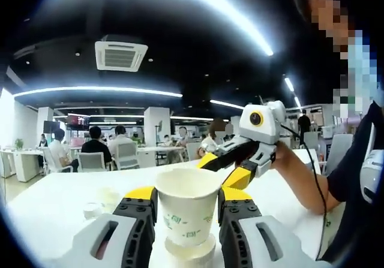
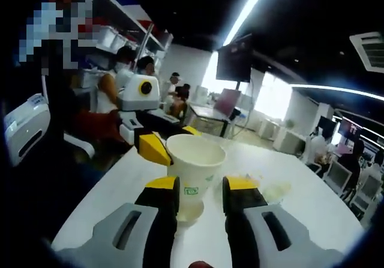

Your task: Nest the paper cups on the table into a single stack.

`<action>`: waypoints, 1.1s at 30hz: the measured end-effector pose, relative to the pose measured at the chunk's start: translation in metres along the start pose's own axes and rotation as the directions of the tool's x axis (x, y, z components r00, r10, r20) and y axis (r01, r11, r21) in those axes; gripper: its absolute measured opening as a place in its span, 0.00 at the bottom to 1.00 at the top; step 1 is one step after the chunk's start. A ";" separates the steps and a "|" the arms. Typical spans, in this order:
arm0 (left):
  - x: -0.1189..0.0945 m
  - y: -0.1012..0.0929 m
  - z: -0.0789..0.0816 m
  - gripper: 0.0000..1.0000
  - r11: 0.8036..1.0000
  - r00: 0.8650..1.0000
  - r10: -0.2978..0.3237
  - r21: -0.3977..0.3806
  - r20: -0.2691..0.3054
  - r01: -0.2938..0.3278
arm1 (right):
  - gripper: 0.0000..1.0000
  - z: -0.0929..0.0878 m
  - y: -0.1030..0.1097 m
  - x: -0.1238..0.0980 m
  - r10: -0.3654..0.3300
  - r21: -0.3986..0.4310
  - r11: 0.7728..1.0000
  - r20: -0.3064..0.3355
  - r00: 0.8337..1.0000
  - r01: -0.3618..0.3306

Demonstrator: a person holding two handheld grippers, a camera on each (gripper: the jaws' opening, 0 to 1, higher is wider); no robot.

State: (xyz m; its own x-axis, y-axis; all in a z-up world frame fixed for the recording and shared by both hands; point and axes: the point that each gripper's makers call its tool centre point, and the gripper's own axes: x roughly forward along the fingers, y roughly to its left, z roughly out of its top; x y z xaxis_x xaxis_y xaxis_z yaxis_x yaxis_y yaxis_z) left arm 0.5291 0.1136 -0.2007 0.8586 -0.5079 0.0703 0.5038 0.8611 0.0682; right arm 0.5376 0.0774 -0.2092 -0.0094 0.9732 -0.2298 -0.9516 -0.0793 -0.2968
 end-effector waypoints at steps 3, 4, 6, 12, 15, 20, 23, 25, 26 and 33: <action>0.000 -0.001 -0.006 0.42 1.000 1.000 -0.001 -0.008 -0.009 0.001 | 0.25 -0.004 0.001 0.001 0.008 0.002 1.000 -0.013 1.000 -0.008; 0.000 -0.001 -0.008 0.42 1.000 1.000 -0.001 -0.008 -0.012 0.001 | 0.25 -0.005 0.002 0.001 0.010 0.001 1.000 -0.019 1.000 -0.010; 0.000 -0.001 -0.011 0.42 1.000 1.000 0.001 -0.007 -0.017 -0.001 | 0.24 -0.008 0.003 0.003 0.012 -0.004 1.000 -0.031 0.999 -0.012; -0.001 -0.001 -0.020 0.43 1.000 1.000 0.005 -0.017 -0.027 -0.005 | 0.23 -0.014 0.007 0.006 0.027 -0.017 0.999 -0.060 0.998 -0.028; -0.001 -0.002 -0.023 0.43 1.000 0.999 0.005 -0.018 -0.033 -0.006 | 0.23 -0.017 0.009 0.007 0.029 -0.025 0.999 -0.075 0.997 -0.030; -0.001 -0.003 -0.029 0.43 1.000 0.999 0.000 -0.024 -0.041 -0.001 | 0.23 -0.022 0.010 0.008 0.032 -0.033 0.999 -0.094 0.995 -0.035; -0.001 -0.004 -0.032 0.43 1.000 0.999 -0.002 -0.026 -0.047 0.000 | 0.23 -0.025 0.011 0.009 0.034 -0.035 0.999 -0.107 0.994 -0.038; -0.001 -0.004 -0.037 0.43 1.000 0.998 -0.004 -0.027 -0.056 0.002 | 0.23 -0.029 0.013 0.010 0.037 -0.043 0.998 -0.124 0.992 -0.042; -0.001 -0.004 -0.038 0.43 1.000 0.998 -0.004 -0.028 -0.058 0.002 | 0.23 -0.031 0.014 0.011 0.038 -0.046 0.998 -0.131 0.991 -0.045; 0.000 -0.004 -0.050 0.43 0.999 0.997 -0.009 -0.039 -0.081 0.006 | 0.23 -0.038 0.018 0.012 0.050 -0.062 0.996 -0.162 0.986 -0.060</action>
State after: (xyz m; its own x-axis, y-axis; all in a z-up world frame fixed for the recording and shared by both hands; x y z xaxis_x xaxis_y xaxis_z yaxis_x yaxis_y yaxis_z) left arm 0.5320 0.1115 -0.2512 0.8590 -0.5118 -0.0109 0.5119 0.8585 0.0298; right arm 0.5320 0.0791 -0.2520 -0.0068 0.9203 -0.3912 -0.9286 -0.1510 -0.3391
